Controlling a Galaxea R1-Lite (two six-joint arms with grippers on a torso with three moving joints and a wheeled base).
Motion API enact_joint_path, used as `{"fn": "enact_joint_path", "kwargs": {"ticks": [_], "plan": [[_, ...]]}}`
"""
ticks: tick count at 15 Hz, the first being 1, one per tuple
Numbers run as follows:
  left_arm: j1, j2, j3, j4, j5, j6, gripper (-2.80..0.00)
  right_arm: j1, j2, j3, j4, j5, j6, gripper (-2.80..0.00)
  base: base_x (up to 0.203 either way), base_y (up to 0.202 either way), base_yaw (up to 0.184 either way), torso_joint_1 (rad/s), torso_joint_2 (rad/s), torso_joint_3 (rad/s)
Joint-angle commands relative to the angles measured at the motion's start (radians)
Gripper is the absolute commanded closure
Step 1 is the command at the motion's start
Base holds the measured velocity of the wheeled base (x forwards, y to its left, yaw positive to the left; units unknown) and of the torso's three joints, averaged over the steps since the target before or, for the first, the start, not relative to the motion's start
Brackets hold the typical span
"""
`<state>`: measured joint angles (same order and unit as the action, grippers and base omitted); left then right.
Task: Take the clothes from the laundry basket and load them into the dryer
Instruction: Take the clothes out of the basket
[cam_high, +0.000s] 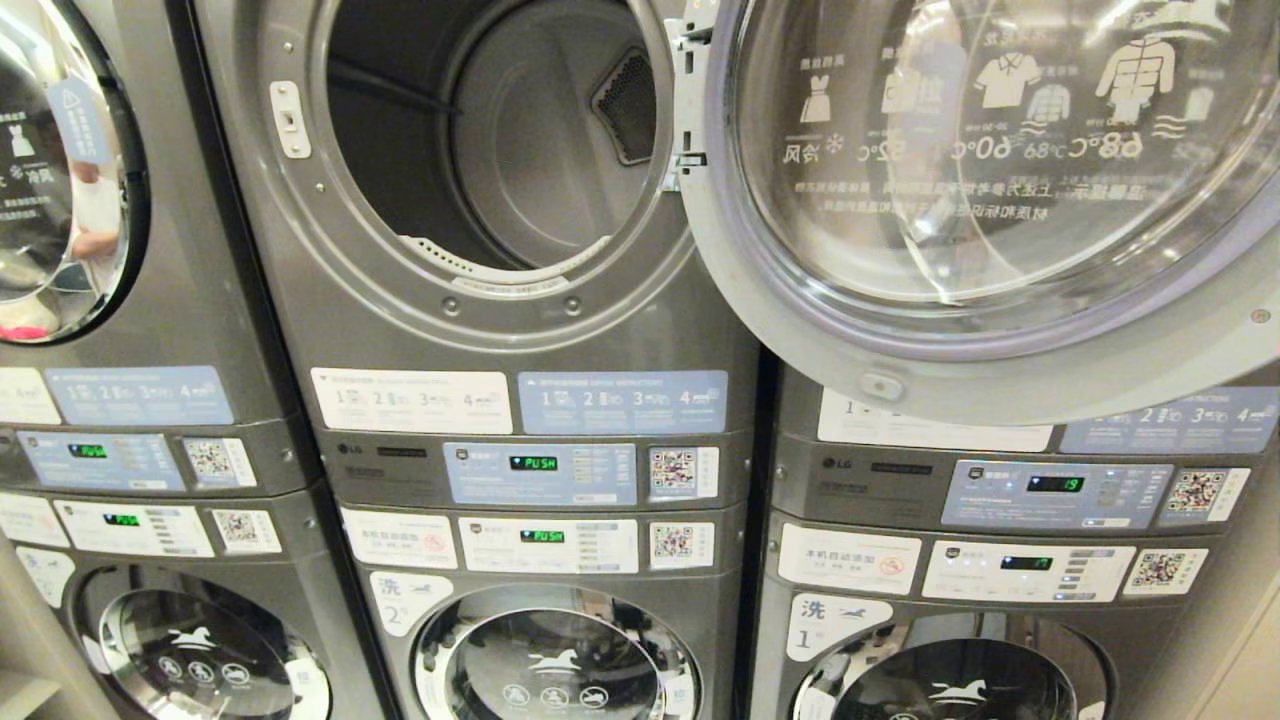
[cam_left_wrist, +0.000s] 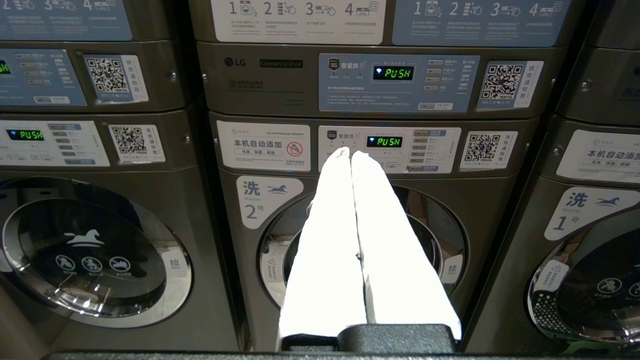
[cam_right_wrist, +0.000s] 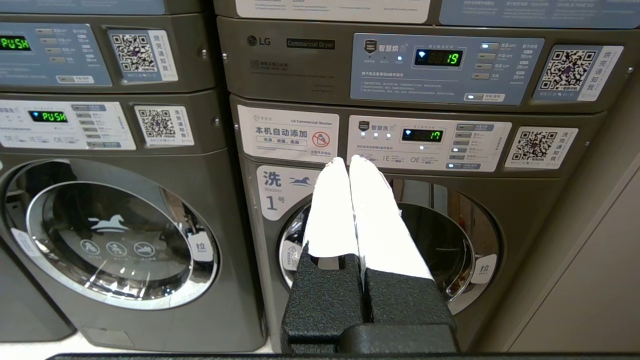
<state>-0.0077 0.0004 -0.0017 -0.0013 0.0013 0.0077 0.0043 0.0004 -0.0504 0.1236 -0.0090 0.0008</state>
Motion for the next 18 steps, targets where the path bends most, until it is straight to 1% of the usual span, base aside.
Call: {"fn": "enact_joint_path", "kwargs": {"ticks": [1,18], "plan": [[0.000,-0.002,0.000,0.000,0.000,0.000,0.00,0.000,-0.002,0.000,0.001,0.000,0.001,0.00,0.000,0.000,0.000,-0.046,0.11,0.067],[0.000,-0.002,0.000,0.000,0.000,0.000,0.00,0.000,0.000,0.001,-0.004,0.006,-0.004,0.00,0.000,0.000,0.000,-0.055,0.13,0.065]]}}
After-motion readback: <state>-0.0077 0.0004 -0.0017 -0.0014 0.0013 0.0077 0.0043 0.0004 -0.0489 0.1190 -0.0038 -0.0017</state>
